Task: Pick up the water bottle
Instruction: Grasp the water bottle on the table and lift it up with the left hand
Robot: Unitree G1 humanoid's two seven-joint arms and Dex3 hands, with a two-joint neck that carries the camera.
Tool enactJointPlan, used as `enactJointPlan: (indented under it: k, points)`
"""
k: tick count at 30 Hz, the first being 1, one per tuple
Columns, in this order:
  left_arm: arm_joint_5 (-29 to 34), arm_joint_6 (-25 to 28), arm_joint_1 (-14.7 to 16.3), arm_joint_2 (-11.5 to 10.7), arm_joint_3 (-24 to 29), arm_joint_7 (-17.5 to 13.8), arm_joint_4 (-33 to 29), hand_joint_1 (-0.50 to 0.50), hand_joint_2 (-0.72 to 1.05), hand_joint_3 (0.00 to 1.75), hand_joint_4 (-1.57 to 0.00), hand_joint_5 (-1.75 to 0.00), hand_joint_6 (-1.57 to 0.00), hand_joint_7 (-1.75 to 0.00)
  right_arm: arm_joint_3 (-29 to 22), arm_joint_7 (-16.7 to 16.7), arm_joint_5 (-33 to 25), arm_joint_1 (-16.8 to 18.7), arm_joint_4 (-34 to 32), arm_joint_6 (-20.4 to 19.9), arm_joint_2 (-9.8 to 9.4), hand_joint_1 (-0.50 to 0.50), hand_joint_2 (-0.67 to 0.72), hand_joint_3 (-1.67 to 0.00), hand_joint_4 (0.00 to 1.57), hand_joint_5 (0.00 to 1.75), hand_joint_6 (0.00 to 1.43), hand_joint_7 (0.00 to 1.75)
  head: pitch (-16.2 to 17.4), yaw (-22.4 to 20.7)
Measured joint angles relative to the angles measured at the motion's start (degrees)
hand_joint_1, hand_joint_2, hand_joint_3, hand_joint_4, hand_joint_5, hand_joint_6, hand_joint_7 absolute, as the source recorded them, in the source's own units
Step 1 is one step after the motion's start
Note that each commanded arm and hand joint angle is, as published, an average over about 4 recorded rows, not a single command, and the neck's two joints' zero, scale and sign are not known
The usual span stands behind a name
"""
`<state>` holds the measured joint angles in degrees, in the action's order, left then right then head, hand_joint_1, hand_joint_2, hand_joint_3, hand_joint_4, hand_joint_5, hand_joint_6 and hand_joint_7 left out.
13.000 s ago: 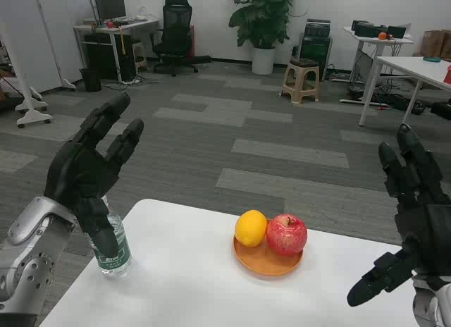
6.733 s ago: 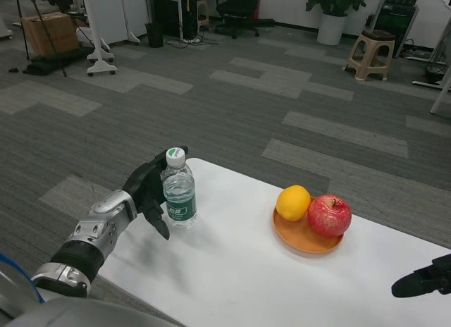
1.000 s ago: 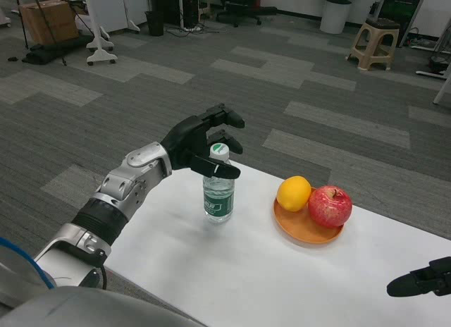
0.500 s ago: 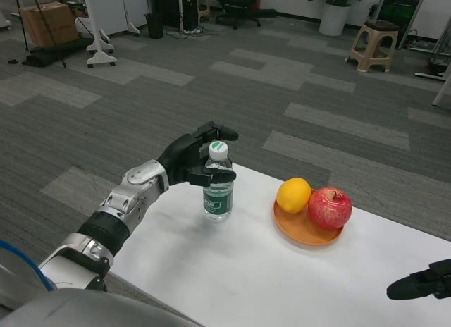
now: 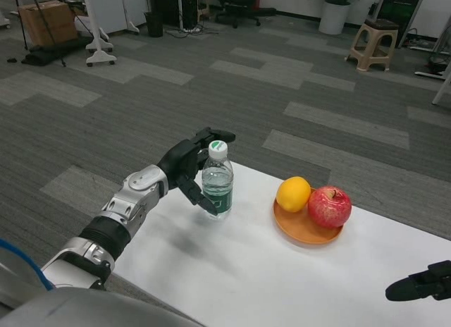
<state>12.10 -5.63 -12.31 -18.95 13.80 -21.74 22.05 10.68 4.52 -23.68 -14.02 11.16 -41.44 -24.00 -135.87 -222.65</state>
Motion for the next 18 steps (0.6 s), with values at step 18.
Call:
enactJointPlan:
  k: [18]
  points:
    - [-8.0, -3.2, -0.9, 2.6, -0.3, 3.2, 9.2, -0.50, -0.37, 0.09, 0.00, -1.75, 0.00, -0.70, 0.0, 0.0, 0.0, 0.8, -1.2, 0.0, 0.18, -0.25, 0.53, 0.00, 0.00, 0.00, 0.00, 0.00, 0.2, 0.0]
